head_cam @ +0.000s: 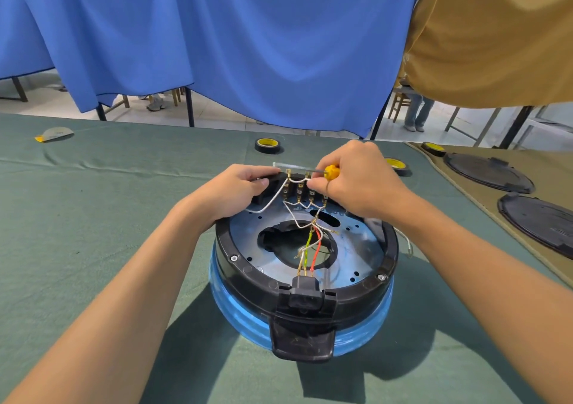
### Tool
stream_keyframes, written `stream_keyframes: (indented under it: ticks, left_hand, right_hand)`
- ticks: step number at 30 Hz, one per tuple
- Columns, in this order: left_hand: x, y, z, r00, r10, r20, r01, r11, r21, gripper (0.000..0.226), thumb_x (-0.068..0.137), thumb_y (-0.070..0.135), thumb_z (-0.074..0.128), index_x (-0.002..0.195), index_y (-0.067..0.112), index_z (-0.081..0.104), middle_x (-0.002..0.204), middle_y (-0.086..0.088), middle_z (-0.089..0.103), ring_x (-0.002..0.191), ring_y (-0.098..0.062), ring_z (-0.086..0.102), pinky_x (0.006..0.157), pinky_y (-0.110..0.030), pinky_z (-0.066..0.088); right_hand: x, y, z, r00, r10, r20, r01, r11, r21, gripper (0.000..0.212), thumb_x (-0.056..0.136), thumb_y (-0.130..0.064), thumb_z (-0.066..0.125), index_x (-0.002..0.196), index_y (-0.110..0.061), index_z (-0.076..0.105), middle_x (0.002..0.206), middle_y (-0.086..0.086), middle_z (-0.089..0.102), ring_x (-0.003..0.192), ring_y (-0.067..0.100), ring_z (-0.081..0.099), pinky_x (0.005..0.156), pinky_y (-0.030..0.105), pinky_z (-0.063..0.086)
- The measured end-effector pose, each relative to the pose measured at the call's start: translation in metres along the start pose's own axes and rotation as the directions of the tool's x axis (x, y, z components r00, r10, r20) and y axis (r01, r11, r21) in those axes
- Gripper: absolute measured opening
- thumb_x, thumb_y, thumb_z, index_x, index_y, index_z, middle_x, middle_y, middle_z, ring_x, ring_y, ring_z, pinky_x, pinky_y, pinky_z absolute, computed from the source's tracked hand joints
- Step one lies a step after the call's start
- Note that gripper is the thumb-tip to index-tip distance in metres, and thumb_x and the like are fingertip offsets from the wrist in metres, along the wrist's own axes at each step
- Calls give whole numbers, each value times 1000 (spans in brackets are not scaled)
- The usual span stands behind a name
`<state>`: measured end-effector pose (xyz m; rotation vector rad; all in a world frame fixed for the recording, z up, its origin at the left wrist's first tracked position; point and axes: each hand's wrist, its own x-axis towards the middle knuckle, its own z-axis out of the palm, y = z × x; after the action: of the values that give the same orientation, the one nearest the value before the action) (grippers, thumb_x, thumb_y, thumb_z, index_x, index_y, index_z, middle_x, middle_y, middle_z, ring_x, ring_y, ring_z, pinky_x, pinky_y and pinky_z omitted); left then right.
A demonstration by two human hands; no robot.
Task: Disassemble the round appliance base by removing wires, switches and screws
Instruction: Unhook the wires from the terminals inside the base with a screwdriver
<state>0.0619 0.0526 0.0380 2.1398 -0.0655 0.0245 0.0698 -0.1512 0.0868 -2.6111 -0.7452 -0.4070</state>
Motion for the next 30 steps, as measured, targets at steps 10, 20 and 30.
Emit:
stream_keyframes:
  ticks: [10, 20, 30]
  left_hand:
    - [-2, 5, 1, 999, 47, 3, -47, 969, 242, 38, 104, 21, 35, 135, 35, 52, 116, -4, 67, 107, -30, 59, 95, -38, 44]
    - [-19, 52, 22, 981, 194, 1, -146, 733, 664, 43, 102, 36, 34, 142, 21, 44, 146, -4, 42, 135, -25, 36, 109, -38, 30]
    - [-15, 65, 60, 998, 11, 58, -51, 670, 741, 52, 101, 51, 22, 150, 36, 20, 160, 4, 16, 147, -21, 9, 116, -57, 6]
  right_hand:
    - [-34, 51, -52, 963, 107, -247, -100, 994, 40, 14, 82, -31, 74, 78, -18, 76, 59, -4, 59, 60, 16, 52, 59, 28, 44]
    - [-98, 151, -45, 932, 362, 13, -362, 931, 36, 14, 84, -31, 73, 72, -23, 71, 67, -4, 65, 69, 13, 54, 60, 23, 37]
    - [-107, 199, -18, 961, 266, 78, -264, 964, -31, 12, 84, -39, 71, 90, -29, 75, 90, -2, 73, 89, 24, 62, 79, 40, 52]
